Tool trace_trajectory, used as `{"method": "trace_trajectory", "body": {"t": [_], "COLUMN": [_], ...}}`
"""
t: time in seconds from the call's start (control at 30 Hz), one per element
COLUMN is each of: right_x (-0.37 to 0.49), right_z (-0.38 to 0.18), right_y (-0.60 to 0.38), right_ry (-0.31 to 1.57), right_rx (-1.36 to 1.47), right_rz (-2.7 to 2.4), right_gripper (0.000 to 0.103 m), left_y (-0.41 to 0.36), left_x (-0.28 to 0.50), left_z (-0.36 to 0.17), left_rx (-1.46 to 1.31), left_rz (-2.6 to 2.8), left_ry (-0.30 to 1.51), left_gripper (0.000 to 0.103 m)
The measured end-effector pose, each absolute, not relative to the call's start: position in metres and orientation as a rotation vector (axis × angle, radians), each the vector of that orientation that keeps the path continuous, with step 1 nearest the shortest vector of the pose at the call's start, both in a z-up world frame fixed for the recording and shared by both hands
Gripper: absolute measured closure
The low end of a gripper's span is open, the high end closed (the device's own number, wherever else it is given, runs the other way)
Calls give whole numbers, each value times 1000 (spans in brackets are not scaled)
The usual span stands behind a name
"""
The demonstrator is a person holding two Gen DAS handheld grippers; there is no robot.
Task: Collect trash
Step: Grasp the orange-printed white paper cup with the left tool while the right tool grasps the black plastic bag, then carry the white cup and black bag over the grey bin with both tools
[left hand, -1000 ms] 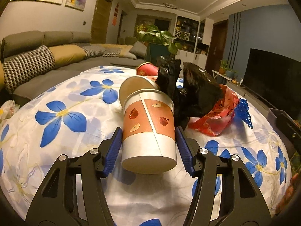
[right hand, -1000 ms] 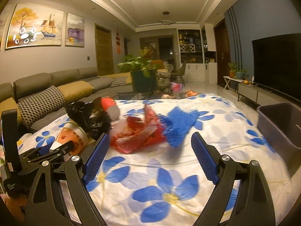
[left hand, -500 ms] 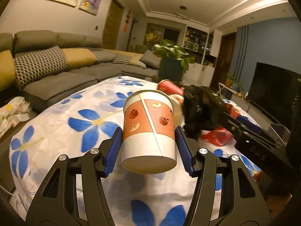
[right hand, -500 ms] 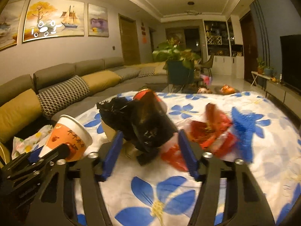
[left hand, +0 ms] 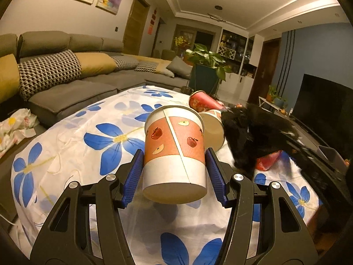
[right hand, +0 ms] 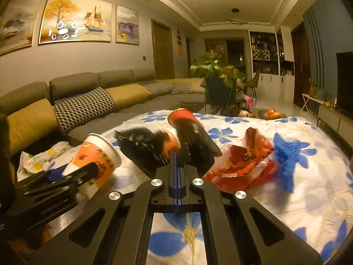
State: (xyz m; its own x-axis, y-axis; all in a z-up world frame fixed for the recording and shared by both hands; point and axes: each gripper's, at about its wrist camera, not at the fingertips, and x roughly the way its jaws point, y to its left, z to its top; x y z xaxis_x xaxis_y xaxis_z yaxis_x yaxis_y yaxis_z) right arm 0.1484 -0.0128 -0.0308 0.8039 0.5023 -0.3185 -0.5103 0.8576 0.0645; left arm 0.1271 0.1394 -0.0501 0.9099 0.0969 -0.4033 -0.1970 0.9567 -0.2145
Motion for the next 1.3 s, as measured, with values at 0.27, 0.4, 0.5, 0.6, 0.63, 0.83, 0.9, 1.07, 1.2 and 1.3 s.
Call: {"method": "trace_trajectory", "body": {"t": [0.27,0.4,0.5,0.6,0.63,0.83,0.9,1.07,1.2,1.3], "right_x": [113,103,96,92,91,87,86,84,84,84], "right_z": [-8,-5,-3,0,0,5,7,13,17,21], "right_y": [-46,-67,-83,-98,-103,-133,-142,-167,-190,-203], "right_ry": [267,262,263,260,260,250,242,226,218,207], "right_rx": [-11,-10,7,17,19,34,39,53,66,63], "right_rz": [546,522,497,470,460,405,386,337,301,268], "right_gripper": [102,102,102,102,102,102,102,102,102,102], "left_y": [128,121,112,99,96,66,57,28,8,-8], "left_x": [121,118,116,115,115,119,123,130,138,144], "left_z": [-48,-45,-42,-37,-36,-26,-23,-14,-8,-4], "left_rx": [-244,-236,-224,-207,-203,-160,-149,-109,-106,-96], "left_rz": [140,131,113,86,79,25,5,-59,-126,-169], "left_ry": [400,395,392,384,382,365,363,349,345,335], "left_gripper": [47,47,47,47,47,47,47,47,47,47]}}
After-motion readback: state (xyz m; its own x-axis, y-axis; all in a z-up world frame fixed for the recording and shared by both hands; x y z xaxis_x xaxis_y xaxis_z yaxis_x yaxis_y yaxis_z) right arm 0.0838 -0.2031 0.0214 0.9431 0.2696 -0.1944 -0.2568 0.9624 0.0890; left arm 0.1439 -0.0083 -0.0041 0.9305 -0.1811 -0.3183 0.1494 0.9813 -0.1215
